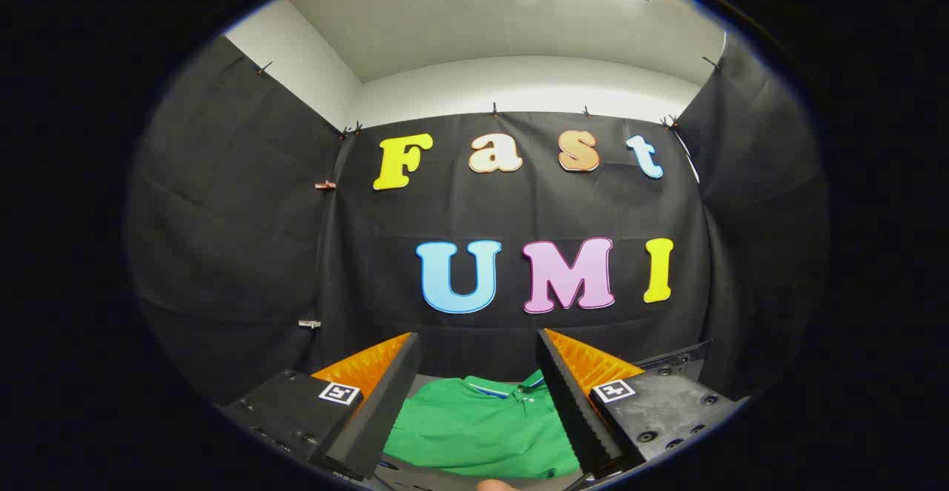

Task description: Put the clothes into the washing machine and then close the washing machine lid.

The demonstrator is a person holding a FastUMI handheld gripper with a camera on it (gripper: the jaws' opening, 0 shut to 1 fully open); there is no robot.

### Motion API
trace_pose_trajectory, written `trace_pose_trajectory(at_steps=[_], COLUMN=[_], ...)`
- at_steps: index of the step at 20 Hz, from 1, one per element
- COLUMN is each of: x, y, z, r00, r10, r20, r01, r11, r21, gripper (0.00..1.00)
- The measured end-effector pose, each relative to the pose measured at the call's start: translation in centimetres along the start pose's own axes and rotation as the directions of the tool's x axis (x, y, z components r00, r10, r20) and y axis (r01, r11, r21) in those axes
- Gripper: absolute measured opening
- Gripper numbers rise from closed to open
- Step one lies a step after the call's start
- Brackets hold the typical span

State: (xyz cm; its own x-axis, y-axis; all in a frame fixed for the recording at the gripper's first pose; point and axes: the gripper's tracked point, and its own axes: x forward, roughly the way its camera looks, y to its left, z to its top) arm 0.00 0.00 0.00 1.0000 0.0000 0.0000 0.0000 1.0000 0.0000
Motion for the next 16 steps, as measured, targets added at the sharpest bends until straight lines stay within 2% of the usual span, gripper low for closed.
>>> trace_pose_trajectory(at_steps=[16], x=[-0.2], y=[-0.6], z=[-1.0], r00=[1.0], r10=[-0.025], r20=[-0.018], r01=[0.025], r11=[1.0], r21=[-0.017], gripper=[0.98])
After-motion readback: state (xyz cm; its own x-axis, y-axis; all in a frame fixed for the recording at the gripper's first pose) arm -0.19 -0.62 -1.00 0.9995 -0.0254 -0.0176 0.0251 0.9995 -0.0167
